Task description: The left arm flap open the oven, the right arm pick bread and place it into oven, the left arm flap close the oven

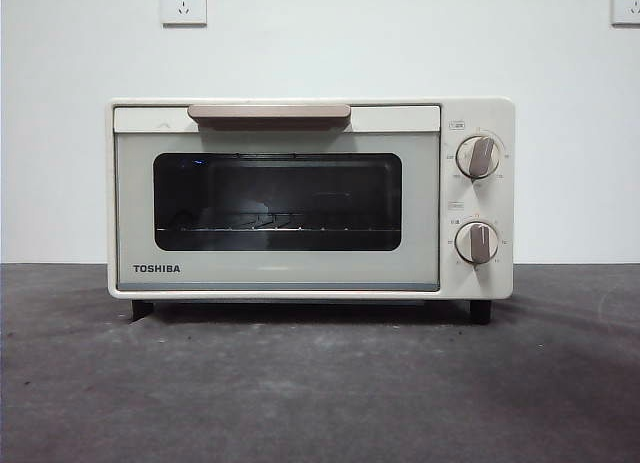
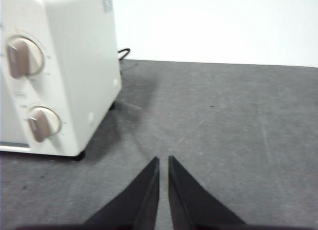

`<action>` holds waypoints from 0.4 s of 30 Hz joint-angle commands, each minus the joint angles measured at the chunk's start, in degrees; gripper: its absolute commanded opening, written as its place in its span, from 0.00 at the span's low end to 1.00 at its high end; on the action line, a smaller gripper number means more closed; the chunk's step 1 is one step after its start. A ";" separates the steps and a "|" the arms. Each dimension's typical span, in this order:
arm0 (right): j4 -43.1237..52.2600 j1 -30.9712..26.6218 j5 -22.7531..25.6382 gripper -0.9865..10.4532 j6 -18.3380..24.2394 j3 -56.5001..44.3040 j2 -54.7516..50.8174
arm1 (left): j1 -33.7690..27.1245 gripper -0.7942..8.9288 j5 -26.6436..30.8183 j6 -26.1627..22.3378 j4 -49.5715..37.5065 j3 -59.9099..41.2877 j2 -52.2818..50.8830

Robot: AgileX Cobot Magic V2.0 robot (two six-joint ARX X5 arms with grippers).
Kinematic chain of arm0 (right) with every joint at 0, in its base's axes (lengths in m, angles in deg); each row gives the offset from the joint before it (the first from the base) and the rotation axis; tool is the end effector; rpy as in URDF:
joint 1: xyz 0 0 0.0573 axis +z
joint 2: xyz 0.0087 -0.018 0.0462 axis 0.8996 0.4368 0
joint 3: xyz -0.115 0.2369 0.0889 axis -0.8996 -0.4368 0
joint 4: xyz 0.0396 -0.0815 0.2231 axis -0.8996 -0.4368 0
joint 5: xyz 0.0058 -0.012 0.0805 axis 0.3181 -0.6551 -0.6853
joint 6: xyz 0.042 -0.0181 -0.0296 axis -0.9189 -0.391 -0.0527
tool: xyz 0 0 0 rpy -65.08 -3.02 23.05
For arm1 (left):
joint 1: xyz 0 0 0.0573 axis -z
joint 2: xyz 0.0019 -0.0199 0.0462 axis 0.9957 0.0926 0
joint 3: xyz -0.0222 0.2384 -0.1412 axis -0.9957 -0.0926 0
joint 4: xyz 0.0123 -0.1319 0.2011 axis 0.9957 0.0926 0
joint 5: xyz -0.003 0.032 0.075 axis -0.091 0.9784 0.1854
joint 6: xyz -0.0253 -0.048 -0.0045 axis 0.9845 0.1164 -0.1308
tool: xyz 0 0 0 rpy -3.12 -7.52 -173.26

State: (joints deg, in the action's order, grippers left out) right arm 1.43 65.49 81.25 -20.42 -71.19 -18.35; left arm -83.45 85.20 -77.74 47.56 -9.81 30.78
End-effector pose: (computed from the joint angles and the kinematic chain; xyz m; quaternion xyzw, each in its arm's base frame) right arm 0.0718 0.0041 0.1595 0.0186 0.0417 0.0515 0.9976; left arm 0.0699 0.0000 0.1562 -0.0373 0.0763 0.0171 0.9962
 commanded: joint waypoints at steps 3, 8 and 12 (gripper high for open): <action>0.33 -0.07 -2.71 0.11 -8.63 -0.37 -0.09 | -0.09 0.09 -0.94 9.49 0.13 -1.16 -0.07; 0.22 0.04 -4.63 0.09 -17.00 0.37 0.11 | 0.02 0.09 -6.49 14.10 0.48 0.55 0.52; -0.24 0.04 -5.49 0.09 -22.14 3.13 0.74 | 0.24 0.09 -8.46 20.20 0.68 4.26 2.73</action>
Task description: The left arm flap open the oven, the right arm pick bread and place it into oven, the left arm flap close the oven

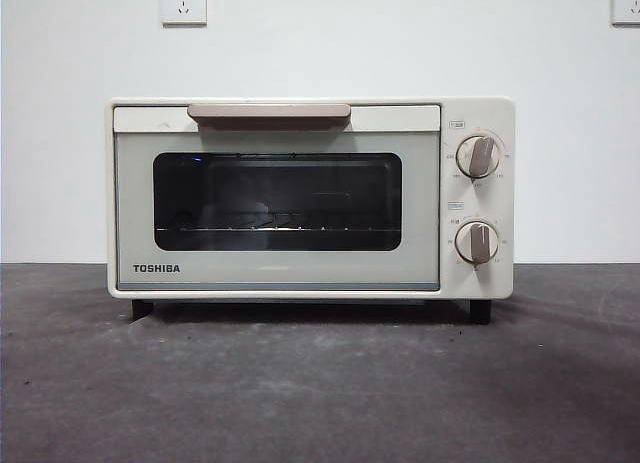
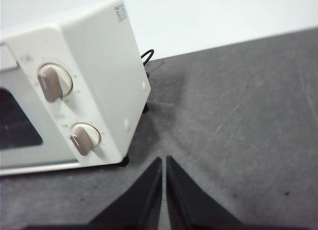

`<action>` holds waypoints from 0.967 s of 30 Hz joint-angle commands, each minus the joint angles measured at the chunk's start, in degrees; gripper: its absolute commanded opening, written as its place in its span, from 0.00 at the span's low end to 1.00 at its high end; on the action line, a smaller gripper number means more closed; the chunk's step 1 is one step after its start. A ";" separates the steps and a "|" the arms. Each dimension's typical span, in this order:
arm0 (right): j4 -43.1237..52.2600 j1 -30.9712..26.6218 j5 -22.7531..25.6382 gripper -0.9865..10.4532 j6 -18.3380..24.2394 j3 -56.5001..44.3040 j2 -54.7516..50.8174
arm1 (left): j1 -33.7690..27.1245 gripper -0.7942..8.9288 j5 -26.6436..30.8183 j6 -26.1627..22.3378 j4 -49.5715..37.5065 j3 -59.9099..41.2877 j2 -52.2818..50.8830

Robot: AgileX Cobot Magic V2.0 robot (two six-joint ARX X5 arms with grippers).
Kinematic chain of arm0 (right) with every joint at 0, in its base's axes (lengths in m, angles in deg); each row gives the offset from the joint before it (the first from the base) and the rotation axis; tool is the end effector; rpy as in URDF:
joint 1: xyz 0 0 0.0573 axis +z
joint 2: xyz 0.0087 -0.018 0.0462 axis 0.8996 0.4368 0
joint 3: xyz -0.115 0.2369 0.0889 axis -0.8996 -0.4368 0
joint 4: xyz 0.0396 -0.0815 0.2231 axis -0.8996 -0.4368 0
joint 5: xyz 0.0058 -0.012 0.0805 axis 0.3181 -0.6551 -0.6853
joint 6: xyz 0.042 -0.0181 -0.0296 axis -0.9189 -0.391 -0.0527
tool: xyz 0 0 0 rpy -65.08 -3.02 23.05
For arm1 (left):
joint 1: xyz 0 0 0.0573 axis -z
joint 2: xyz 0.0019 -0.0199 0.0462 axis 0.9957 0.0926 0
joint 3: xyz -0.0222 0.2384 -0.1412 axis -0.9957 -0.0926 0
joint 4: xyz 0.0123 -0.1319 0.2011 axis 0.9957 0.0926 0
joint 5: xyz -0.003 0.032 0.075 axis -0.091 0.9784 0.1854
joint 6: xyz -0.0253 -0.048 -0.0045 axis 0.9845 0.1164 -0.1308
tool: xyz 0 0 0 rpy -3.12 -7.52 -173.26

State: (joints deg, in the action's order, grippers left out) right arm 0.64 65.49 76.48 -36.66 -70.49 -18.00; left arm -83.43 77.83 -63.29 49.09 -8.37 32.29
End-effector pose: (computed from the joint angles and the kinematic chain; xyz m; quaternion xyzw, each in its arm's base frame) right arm 0.0710 0.0066 0.1619 0.1608 0.0588 0.0854 0.9815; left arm 0.0696 -0.0038 0.1606 -0.1671 0.0979 -0.0345 0.9805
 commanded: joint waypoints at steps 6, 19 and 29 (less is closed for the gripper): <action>-3.69 0.04 -3.52 0.09 -9.92 10.82 3.56 | 1.77 0.09 -6.03 10.23 -0.04 11.72 8.96; -21.42 0.04 -17.64 0.09 -4.48 36.00 17.70 | 6.69 0.09 -18.45 4.31 11.30 38.60 27.96; -32.72 3.52 -23.12 0.09 7.21 52.04 26.71 | 10.47 0.09 -28.72 -5.20 21.84 48.68 35.36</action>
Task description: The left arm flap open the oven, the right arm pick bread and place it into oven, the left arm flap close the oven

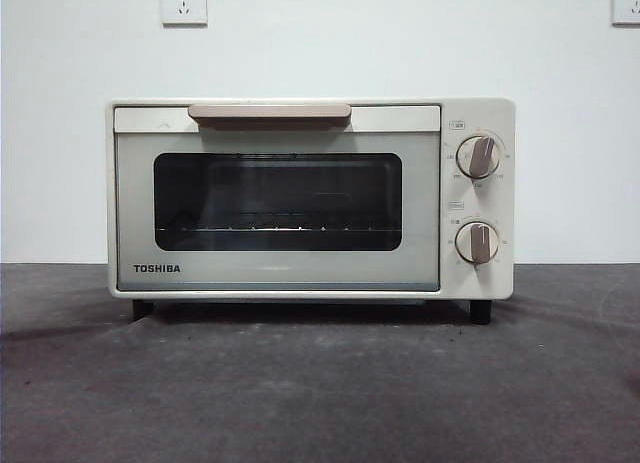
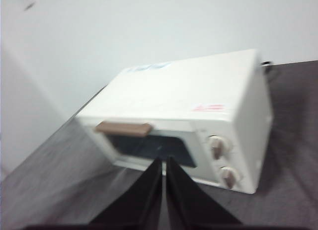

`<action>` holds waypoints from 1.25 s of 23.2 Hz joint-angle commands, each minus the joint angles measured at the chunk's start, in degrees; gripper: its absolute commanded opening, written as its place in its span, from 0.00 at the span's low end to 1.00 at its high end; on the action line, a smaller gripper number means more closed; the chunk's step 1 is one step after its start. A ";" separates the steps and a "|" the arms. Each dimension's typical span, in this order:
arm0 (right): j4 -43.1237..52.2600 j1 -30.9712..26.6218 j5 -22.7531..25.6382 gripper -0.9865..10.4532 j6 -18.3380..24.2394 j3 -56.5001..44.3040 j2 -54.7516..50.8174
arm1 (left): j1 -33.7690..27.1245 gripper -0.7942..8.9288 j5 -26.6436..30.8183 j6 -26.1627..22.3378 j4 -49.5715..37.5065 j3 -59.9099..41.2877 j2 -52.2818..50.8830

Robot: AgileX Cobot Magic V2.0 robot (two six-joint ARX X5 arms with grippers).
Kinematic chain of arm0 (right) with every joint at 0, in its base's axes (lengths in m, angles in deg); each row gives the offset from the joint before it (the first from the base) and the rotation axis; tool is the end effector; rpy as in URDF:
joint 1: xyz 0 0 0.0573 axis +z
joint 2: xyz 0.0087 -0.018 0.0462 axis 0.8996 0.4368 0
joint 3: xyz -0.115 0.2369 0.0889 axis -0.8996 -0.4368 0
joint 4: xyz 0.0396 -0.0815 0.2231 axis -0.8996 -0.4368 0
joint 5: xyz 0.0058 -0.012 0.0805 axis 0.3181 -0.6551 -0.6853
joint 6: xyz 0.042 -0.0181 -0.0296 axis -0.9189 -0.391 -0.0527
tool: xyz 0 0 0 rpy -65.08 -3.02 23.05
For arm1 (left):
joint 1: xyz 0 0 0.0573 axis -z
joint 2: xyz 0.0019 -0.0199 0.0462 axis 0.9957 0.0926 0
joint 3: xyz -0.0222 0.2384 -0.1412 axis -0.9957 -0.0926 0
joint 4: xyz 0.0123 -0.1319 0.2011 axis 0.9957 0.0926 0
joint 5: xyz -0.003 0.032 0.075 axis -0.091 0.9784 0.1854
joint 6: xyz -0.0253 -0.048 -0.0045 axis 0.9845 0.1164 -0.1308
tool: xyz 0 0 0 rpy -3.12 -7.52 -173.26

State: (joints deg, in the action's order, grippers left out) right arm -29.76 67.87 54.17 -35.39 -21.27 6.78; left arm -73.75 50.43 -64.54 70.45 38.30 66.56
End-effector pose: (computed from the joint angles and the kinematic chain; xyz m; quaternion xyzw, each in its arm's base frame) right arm 0.0442 0.0187 0.3592 0.1629 0.1373 0.2859 0.9343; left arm 0.0902 -0.0335 0.3505 -0.1723 0.2193 -0.3302 0.9018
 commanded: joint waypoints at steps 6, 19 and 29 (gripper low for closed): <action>-7.10 5.05 -2.97 0.09 13.42 6.51 5.38 | 2.99 0.09 -3.91 -7.08 0.11 2.38 2.54; -7.30 5.53 -2.12 0.48 12.44 6.54 5.57 | 3.06 0.56 -3.87 -8.33 -0.35 2.38 2.97; -9.66 5.53 -2.29 0.52 11.10 6.54 5.97 | 3.06 0.60 -3.87 -8.35 -0.35 2.38 3.02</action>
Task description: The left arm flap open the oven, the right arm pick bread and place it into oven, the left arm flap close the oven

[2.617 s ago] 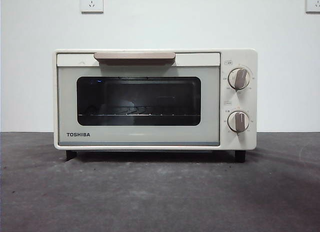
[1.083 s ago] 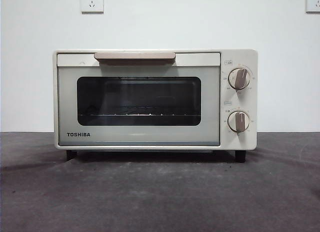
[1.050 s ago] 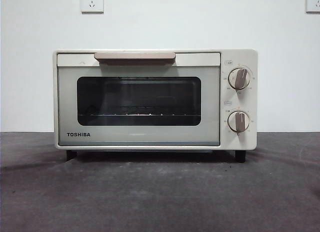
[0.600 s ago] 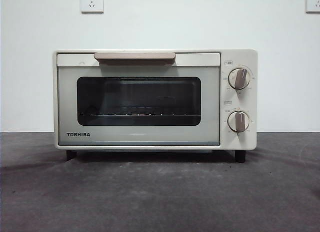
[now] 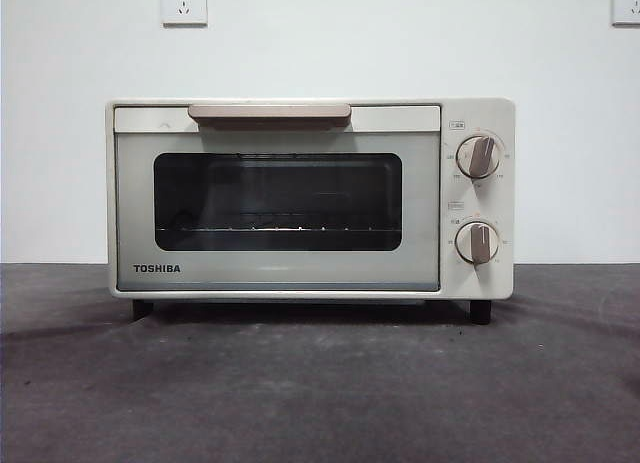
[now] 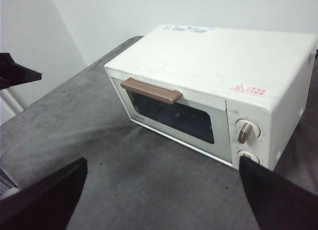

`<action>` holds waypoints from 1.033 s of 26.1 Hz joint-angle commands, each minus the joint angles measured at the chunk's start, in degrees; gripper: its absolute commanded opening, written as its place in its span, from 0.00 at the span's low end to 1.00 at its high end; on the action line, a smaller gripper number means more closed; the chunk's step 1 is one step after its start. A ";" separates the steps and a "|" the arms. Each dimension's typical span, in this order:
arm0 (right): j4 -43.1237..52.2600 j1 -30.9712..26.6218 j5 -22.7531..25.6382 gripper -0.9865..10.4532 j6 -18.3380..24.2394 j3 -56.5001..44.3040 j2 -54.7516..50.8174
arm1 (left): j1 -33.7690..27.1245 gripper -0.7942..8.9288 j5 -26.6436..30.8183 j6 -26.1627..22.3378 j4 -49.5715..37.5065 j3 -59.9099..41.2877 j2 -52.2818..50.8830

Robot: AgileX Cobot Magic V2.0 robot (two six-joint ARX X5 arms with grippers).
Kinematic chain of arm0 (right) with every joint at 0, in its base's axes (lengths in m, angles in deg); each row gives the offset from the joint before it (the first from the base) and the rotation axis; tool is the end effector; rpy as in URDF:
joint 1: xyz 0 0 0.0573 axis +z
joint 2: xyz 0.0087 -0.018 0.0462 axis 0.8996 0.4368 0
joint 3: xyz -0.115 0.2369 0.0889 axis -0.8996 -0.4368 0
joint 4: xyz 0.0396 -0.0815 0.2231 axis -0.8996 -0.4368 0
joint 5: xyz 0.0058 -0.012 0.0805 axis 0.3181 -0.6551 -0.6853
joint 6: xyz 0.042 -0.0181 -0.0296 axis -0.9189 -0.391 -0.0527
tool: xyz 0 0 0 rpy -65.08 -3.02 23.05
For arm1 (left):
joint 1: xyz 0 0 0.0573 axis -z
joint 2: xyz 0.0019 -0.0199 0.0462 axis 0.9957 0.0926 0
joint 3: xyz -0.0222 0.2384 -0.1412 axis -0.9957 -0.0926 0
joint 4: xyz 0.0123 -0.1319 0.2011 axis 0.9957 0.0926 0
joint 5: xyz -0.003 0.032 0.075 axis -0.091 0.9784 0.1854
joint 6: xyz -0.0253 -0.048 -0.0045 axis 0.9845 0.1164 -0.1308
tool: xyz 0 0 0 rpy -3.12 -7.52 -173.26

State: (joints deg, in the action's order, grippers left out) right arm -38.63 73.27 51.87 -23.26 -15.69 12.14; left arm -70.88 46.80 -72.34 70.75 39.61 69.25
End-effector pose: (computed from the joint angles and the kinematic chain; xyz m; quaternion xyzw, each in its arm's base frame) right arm 0.0493 0.0249 0.3695 0.0755 0.1824 0.3549 0.9138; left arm 0.0965 -0.0416 0.3535 -0.1122 0.2147 -0.3933 0.8869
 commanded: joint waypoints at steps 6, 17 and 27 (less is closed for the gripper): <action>-9.70 0.13 5.73 0.52 -3.72 0.96 5.09 | 0.20 0.60 -0.24 -0.50 -0.63 1.07 0.33; -21.49 0.13 17.73 0.52 -4.85 0.11 21.62 | 0.22 0.60 -0.24 -0.35 -0.31 1.07 0.33; -14.14 0.13 18.03 0.52 -6.88 -10.19 30.25 | 0.22 0.60 0.98 -0.37 -0.31 1.07 0.31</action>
State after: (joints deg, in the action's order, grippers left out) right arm -54.24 73.27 69.62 -28.92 -25.46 41.51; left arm -70.88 47.58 -72.34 70.84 39.61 69.25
